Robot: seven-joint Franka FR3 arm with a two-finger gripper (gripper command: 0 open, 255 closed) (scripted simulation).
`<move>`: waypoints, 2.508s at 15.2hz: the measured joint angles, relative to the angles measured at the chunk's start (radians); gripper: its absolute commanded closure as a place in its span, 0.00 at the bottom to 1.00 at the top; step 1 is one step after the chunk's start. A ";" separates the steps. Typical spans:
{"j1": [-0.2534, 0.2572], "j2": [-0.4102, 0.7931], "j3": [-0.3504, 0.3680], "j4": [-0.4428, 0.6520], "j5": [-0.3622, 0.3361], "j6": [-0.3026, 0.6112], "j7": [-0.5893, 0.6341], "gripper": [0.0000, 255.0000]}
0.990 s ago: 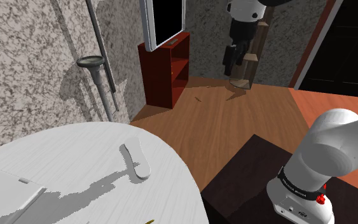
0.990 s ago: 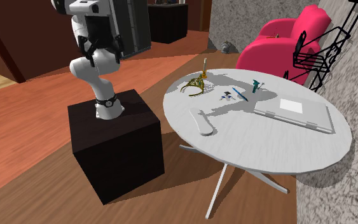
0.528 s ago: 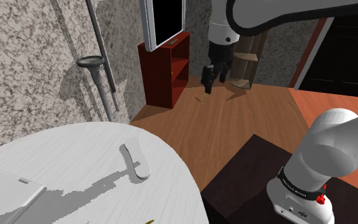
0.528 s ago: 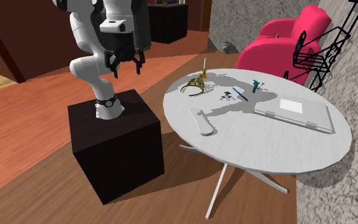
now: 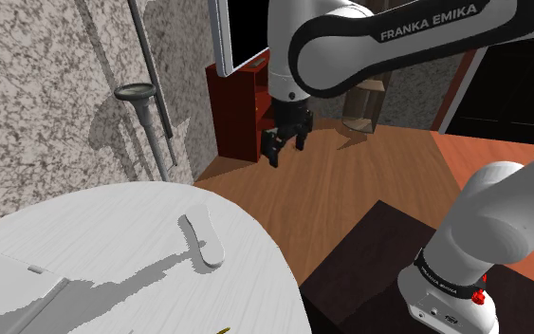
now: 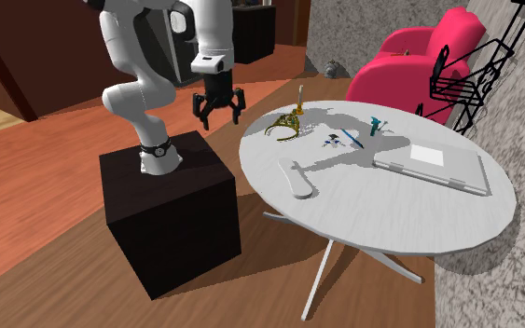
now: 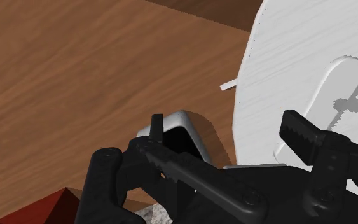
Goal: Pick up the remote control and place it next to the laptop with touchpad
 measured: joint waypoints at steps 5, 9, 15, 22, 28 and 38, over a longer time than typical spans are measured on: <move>-0.009 0.168 0.094 0.046 -0.017 0.112 0.145 0.00; -0.011 0.311 0.161 0.104 -0.062 0.181 0.276 0.00; 0.015 0.566 0.218 0.255 -0.201 0.240 0.494 0.00; 0.109 0.830 0.194 0.446 -0.349 0.261 0.684 0.00; 0.133 0.893 0.173 0.439 -0.393 0.323 0.721 0.00; 0.136 0.907 0.166 0.437 -0.403 0.338 0.725 1.00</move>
